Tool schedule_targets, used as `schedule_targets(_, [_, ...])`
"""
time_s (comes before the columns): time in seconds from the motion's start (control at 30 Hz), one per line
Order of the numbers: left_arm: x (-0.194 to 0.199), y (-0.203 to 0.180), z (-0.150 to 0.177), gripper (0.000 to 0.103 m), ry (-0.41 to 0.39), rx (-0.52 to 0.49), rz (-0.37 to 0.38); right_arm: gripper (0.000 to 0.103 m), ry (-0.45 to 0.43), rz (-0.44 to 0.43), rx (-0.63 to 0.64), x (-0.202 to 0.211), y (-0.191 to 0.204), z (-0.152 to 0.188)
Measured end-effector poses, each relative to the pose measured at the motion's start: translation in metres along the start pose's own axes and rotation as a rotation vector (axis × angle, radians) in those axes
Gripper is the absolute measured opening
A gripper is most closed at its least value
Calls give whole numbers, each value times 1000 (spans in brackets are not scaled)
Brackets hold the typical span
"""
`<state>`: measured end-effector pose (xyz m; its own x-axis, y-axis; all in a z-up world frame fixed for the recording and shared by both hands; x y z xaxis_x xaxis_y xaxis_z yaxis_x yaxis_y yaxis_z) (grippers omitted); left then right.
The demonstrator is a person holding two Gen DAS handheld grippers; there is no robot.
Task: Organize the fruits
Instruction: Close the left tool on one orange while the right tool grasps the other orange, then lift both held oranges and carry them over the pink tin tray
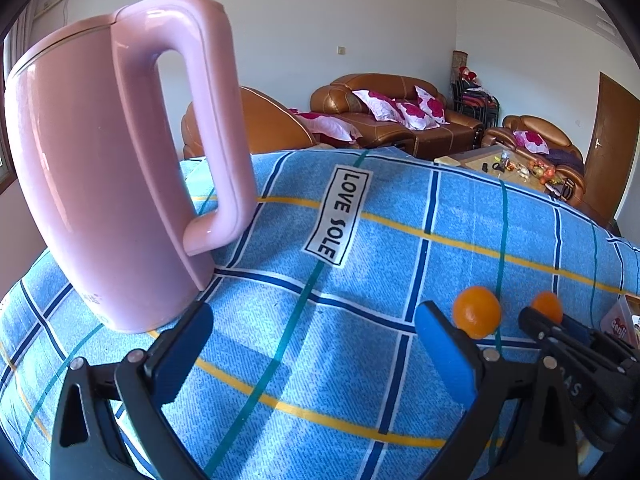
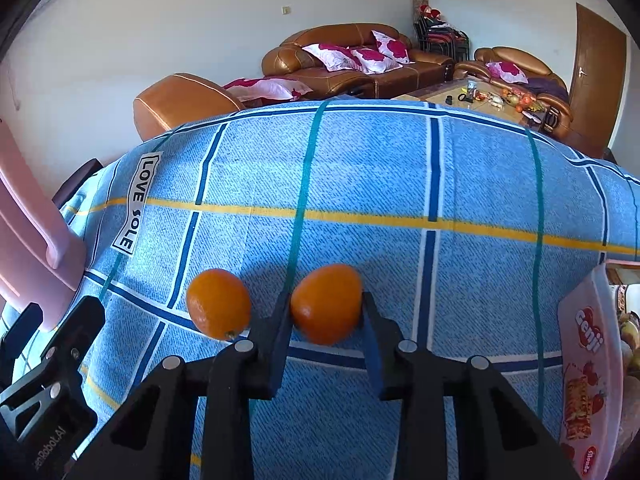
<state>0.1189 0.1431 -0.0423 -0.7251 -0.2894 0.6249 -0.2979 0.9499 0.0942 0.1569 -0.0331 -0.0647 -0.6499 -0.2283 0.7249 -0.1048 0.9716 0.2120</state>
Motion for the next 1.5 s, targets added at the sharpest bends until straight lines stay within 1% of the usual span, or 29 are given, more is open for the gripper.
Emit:
schedule_targets(0.03, [1, -1, 0, 103, -4, -3, 4, 34, -28, 8, 1, 9, -2, 2])
schedule_targets(0.1, [3, -4, -1, 103, -15, -8, 24, 34, -102, 54, 35, 31, -3, 5])
schedule_targets(0.23, [6, -8, 2, 103, -14, -10, 100, 34, -251, 134, 129, 75, -4, 16])
schedule_targets(0.37, [7, -13, 2, 100, 4, -4, 167, 34, -345, 163, 163, 109, -9, 31])
schedule_targets(0.47, [11, -23, 4, 94, -2, -28, 231, 34, -388, 164, 157, 125, -13, 38])
schedule_targets(0.57, [16, -40, 5, 82, -3, -70, 280, 34, -387, 149, 142, 127, -17, 39])
schedule_targets(0.6, [17, -48, 6, 76, 3, -92, 288, 34, -384, 146, 135, 127, -18, 39])
schedule_targets(0.63, [16, -57, 6, 72, 12, -118, 292, 34, -383, 140, 128, 127, -19, 38])
schedule_targets(0.67, [15, -65, 6, 71, 20, -143, 289, 34, -383, 135, 123, 126, -19, 39])
schedule_targets(0.73, [10, -81, 4, 65, 40, -177, 278, 34, -384, 127, 118, 127, -20, 40])
schedule_targets(0.77, [6, -87, 2, 63, 55, -183, 276, 34, -381, 124, 118, 126, -19, 41])
schedule_targets(0.83, [-1, -97, -1, 57, 80, -180, 277, 34, -375, 120, 119, 125, -19, 41])
schedule_targets(0.9, [-6, -105, -3, 56, 97, -176, 279, 34, -371, 115, 119, 123, -18, 41])
schedule_targets(0.93, [-9, -109, -2, 53, 109, -178, 278, 34, -367, 113, 118, 123, -18, 41])
schedule_targets(0.97, [-15, -112, -2, 51, 137, -184, 279, 34, -362, 110, 117, 122, -18, 41])
schedule_targets(1.03, [-22, -112, -1, 44, 181, -178, 286, 34, -353, 105, 112, 120, -19, 41])
schedule_targets(1.07, [-26, -112, 0, 43, 203, -170, 293, 34, -348, 102, 109, 120, -20, 41])
schedule_targets(1.13, [-27, -109, -1, 40, 205, -150, 308, 34, -335, 96, 103, 117, -21, 40])
schedule_targets(1.27, [-25, -110, 0, 39, 202, -153, 312, 34, -321, 92, 90, 114, -23, 39])
schedule_targets(1.4, [-24, -103, 2, 38, 203, -113, 333, 34, -327, 97, 88, 114, -24, 38])
schedule_targets(1.5, [-18, -88, 1, 38, 161, -75, 308, 34, -346, 103, 95, 116, -23, 39])
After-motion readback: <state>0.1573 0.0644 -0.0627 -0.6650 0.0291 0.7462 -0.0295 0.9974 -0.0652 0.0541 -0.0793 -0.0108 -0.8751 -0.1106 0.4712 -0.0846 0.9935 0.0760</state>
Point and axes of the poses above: each gripper's, at about its wrist camera, not at the fingertips, and x roughly against the way its jaws point, y to its left, z to its underside, the point moved 4 cm from there along -x, roughly the way its jaws point, and after that the axes turned 7 degrees about -z, right-handed, at the moved point
